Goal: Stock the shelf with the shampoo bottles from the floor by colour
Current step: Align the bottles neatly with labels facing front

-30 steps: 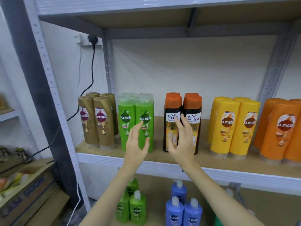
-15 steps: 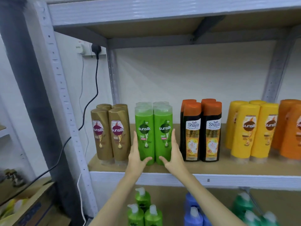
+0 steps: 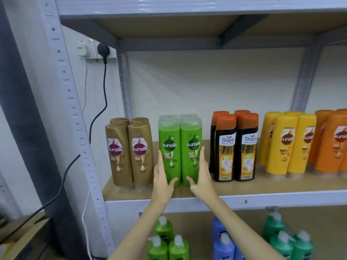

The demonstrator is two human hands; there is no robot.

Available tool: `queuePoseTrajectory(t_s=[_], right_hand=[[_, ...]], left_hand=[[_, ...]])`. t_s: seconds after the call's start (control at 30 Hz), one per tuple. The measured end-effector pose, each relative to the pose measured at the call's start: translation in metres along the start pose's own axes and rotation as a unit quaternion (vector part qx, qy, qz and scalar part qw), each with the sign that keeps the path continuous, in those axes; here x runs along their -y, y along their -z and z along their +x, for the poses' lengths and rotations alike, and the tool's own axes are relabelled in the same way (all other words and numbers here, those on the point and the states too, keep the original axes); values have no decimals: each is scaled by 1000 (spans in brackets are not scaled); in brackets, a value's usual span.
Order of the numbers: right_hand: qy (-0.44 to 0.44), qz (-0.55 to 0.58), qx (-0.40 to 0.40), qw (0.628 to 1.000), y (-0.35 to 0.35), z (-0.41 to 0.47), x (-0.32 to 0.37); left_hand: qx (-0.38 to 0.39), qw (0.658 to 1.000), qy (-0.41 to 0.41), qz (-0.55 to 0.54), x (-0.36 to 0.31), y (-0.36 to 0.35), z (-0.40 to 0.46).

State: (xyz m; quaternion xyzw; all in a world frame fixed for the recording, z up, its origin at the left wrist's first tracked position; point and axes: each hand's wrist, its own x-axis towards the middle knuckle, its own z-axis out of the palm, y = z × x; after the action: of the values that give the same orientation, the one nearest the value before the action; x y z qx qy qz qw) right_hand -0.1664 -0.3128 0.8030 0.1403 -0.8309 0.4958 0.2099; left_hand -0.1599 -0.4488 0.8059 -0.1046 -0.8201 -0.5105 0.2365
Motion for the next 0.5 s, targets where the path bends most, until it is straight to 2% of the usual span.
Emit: queuePoseTrajectory(t_s=[0.5], right_hand=[[3, 13, -17, 1000, -5, 5, -4]], left_hand=[[7, 1000, 10, -17, -4, -3, -1]])
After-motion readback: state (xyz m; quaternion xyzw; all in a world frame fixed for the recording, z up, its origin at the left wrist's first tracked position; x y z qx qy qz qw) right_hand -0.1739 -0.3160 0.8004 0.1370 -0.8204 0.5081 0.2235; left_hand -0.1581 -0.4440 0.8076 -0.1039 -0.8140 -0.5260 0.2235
